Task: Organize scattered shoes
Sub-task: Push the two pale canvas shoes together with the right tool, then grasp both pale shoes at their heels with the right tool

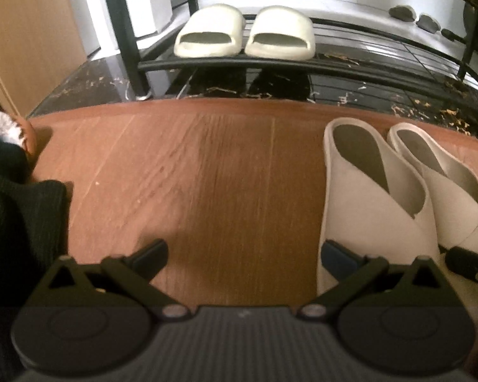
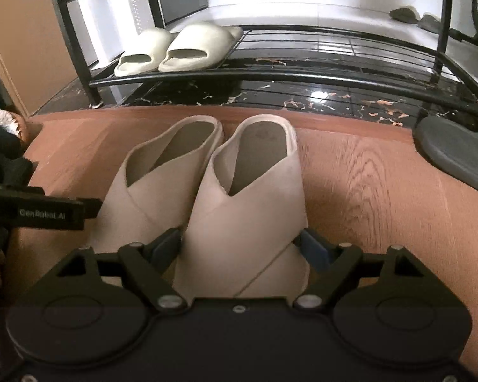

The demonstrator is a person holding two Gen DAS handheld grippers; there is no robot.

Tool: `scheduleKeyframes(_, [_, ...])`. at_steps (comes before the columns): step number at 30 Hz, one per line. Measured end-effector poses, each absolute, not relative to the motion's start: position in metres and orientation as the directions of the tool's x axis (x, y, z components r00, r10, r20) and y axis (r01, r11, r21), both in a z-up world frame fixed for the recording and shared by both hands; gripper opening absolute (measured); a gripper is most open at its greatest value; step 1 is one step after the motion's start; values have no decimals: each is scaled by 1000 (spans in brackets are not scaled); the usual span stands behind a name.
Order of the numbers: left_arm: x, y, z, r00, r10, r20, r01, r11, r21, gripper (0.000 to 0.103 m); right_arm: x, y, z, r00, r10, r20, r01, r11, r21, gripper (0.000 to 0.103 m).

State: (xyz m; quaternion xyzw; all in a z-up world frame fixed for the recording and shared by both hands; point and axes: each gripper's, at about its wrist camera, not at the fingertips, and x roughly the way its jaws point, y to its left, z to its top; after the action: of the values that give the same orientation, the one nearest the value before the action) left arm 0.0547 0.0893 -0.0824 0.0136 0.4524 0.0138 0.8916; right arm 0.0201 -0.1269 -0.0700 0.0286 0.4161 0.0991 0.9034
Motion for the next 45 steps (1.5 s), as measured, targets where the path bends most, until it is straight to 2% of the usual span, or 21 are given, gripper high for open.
scheduleKeyframes(8, [59, 89, -86, 588, 22, -809, -40, 999, -2, 101, 18, -133, -69, 637, 232, -735, -152, 973, 175, 82])
scheduleKeyframes(13, [60, 85, -85, 596, 8, -803, -45, 999, -24, 94, 19, -135, -70, 645, 239, -725, -155, 971, 182, 81])
scheduleKeyframes(17, [59, 77, -85, 615, 32, -788, -31, 999, 16, 94, 20, -135, -70, 651, 235, -722, -146, 972, 184, 82])
scheduleKeyframes(25, [61, 88, -84, 598, -3, -802, -50, 998, -41, 95, 15, -144, -53, 643, 267, -718, -131, 962, 240, 83])
scheduleKeyframes(27, [57, 86, -77, 627, 23, -779, -46, 999, -7, 96, 9, -140, -49, 641, 281, -714, -148, 958, 245, 84])
scheduleKeyframes(28, [55, 85, -75, 641, 35, -767, -46, 999, 8, 100, 4, -136, -45, 638, 294, -711, -162, 955, 248, 84])
scheduleKeyframes(31, [49, 80, -61, 717, 82, -692, -51, 997, 65, 102, -11, -123, -35, 629, 329, -704, -208, 944, 256, 92])
scheduleKeyframes(35, [47, 85, -50, 763, 74, -642, -54, 997, 52, 102, -26, -89, -40, 613, 314, -725, -255, 947, 195, 92])
scheduleKeyframes(38, [48, 93, -49, 759, 103, -643, -90, 995, 52, 102, -31, -82, -41, 593, 299, -748, -227, 953, 201, 92])
scheduleKeyframes(45, [54, 119, -47, 739, 115, -664, -196, 979, -49, 102, -29, -85, -55, 534, 247, -809, -110, 969, 223, 88])
